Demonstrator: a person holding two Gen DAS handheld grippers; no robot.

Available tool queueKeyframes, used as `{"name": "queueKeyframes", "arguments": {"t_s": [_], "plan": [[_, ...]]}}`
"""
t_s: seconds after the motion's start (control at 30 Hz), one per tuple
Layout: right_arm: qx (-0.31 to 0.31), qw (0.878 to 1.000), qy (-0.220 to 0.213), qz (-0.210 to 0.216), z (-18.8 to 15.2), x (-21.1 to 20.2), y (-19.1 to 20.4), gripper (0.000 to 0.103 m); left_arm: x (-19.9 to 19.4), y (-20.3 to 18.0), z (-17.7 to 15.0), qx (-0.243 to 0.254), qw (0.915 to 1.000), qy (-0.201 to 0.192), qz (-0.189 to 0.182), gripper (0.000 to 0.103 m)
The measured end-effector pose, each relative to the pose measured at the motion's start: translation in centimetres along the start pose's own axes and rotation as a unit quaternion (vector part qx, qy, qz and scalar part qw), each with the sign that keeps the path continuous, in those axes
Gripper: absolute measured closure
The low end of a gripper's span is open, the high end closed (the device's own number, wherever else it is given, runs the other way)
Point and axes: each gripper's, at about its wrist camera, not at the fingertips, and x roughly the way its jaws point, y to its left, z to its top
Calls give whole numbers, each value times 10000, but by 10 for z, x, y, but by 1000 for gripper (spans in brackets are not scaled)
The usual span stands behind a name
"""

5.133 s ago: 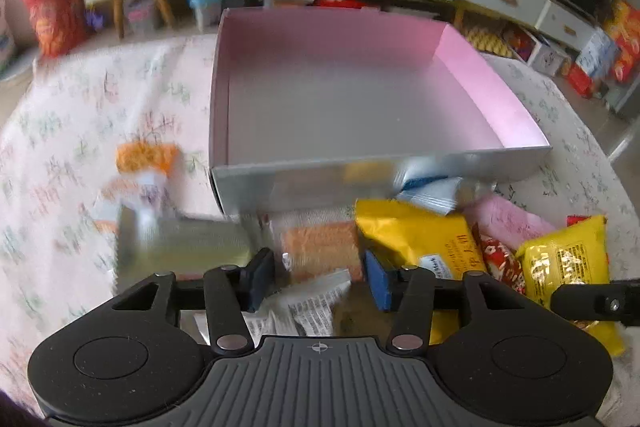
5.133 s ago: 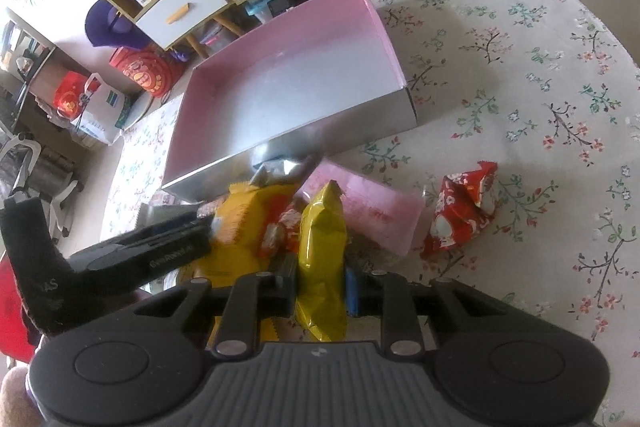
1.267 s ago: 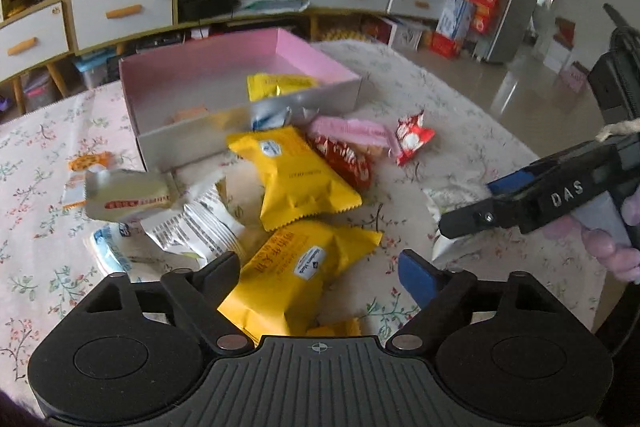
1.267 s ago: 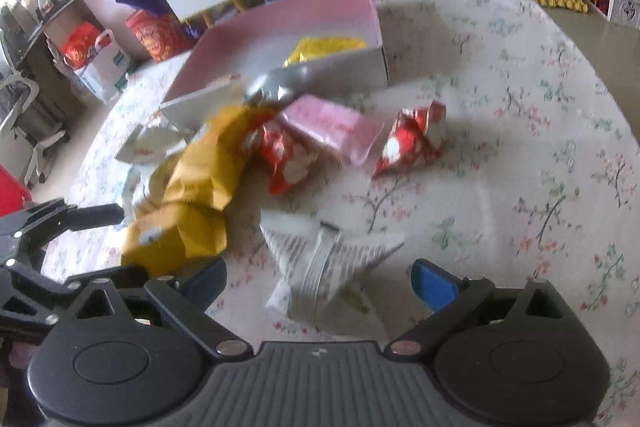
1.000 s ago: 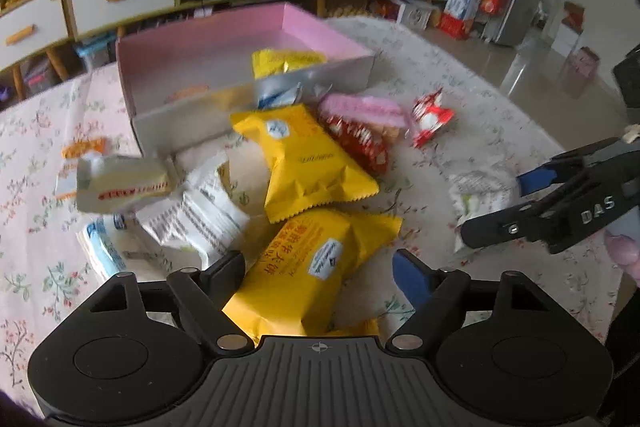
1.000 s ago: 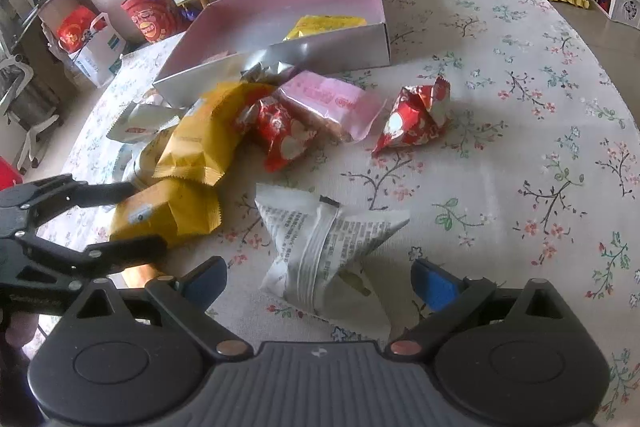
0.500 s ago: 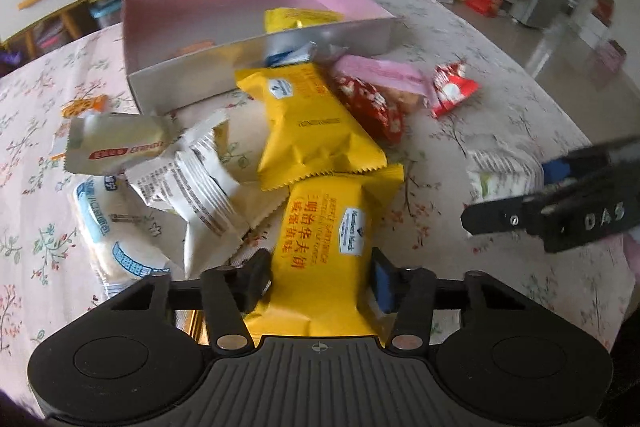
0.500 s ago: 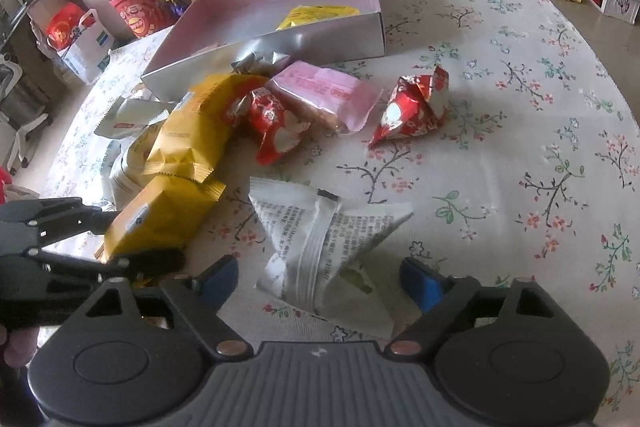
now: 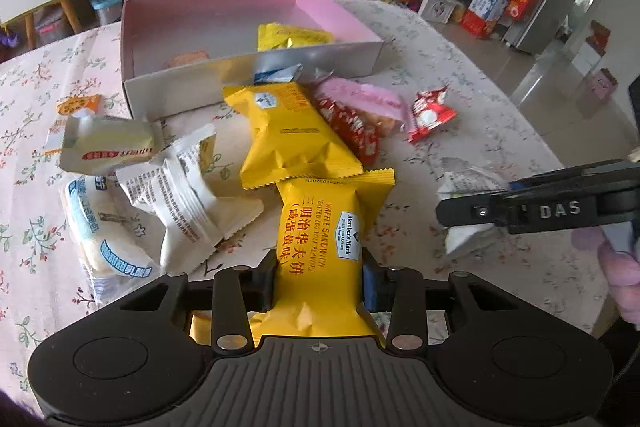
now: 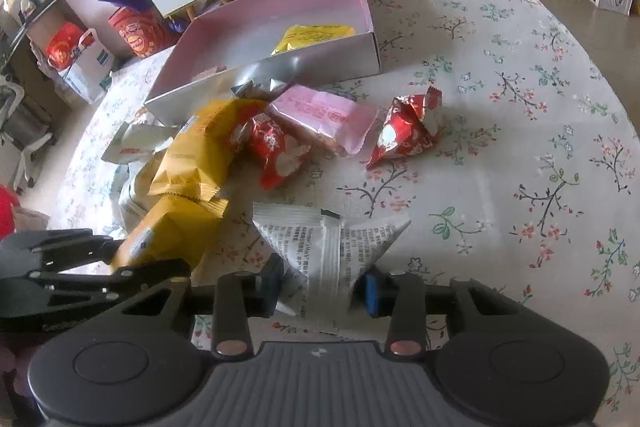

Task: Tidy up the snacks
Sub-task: 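Grasp the yellow waffle sandwich packet with left gripper while right grasps a white paper packet, then lift both packets into the pink box and open both grippers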

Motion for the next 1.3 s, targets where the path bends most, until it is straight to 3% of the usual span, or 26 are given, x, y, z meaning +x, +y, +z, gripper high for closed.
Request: {"name": "queueKeyframes", "arguments": {"t_s": [0.8, 1.0, 1.3], "plan": [[471, 9963, -708, 125, 44, -33, -11, 81, -26, -19, 20, -167, 9952, -237, -935, 67], [753, 9932, -869, 156, 62, -34, -17, 81, -29, -15, 33, -254, 9956, -437, -789, 67], [965, 9911, -910, 113, 81, -14, -11, 81, -23, 31, 64, -979, 9914, -861, -103, 67]]}}
